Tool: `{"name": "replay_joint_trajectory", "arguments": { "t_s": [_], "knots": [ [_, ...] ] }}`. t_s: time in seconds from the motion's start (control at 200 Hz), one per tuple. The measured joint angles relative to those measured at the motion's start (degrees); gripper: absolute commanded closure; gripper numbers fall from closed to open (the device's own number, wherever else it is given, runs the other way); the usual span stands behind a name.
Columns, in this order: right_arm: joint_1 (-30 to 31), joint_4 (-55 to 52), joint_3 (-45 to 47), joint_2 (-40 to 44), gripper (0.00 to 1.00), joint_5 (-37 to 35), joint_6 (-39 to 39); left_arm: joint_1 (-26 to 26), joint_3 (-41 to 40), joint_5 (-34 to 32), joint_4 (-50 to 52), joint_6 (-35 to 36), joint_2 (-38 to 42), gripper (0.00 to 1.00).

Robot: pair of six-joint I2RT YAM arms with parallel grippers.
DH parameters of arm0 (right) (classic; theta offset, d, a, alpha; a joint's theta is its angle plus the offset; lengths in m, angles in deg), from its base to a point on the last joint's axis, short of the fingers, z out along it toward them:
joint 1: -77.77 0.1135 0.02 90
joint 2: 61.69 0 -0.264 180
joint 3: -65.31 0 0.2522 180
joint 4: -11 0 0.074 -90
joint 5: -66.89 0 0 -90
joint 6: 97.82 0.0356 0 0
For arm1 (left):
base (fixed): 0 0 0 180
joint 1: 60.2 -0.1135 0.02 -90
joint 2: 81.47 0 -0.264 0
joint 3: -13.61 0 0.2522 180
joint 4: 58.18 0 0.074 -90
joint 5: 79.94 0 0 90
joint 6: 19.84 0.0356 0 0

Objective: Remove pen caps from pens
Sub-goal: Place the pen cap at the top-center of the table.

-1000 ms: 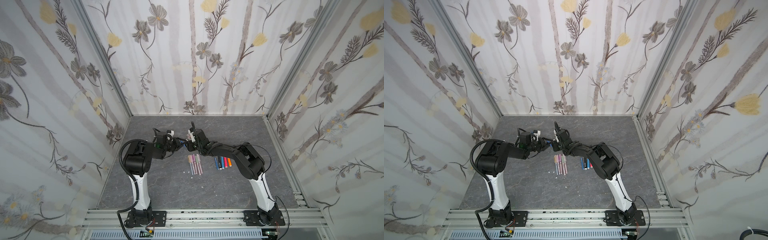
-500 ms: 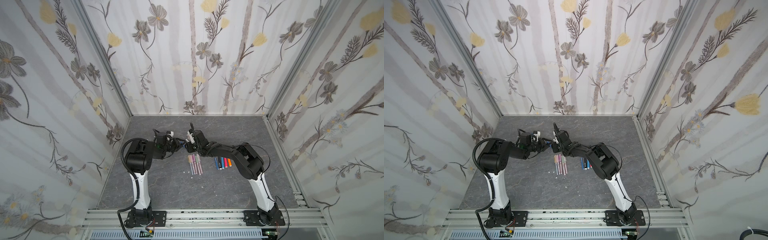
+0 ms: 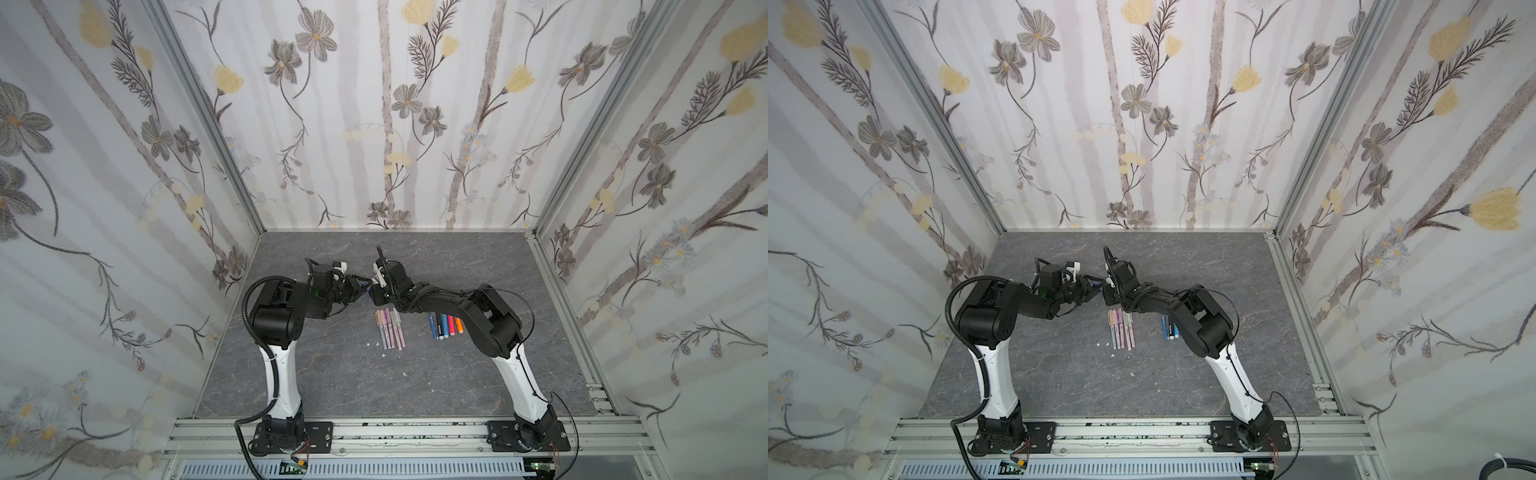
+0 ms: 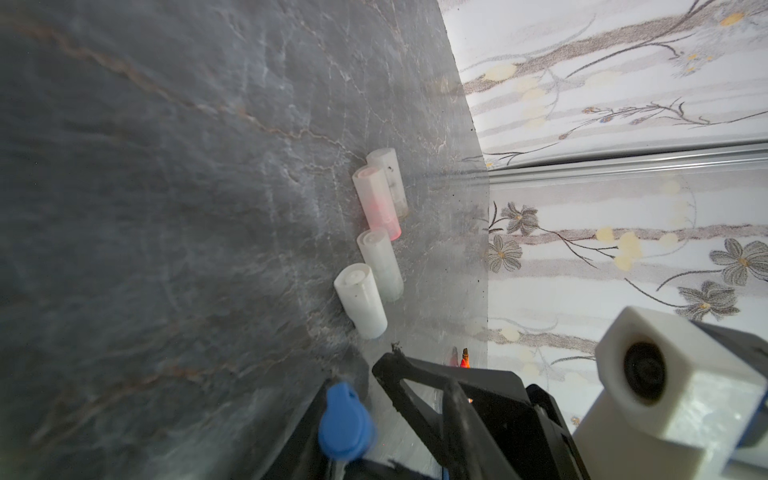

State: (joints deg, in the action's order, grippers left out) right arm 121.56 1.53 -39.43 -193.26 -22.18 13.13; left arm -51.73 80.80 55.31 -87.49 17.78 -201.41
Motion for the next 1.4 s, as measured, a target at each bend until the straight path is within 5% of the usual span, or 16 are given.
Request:
{"name": "replay_joint_trajectory", "arguments": {
  "t_s": [0.734, 1.399],
  "knots": [
    [-0.26, -2.29, -1.92, -0.94, 0.53, -2.8, 0.63, 0.11, -4.07, 1.31, -3.82, -1.84, 1.68, 0.6],
    [0.55, 1.62, -0.15, -0.5, 0.53, 1.75, 3.28, -0.33, -4.83, 1.22, -4.35, -1.81, 2.12, 0.6]
  ]
}}
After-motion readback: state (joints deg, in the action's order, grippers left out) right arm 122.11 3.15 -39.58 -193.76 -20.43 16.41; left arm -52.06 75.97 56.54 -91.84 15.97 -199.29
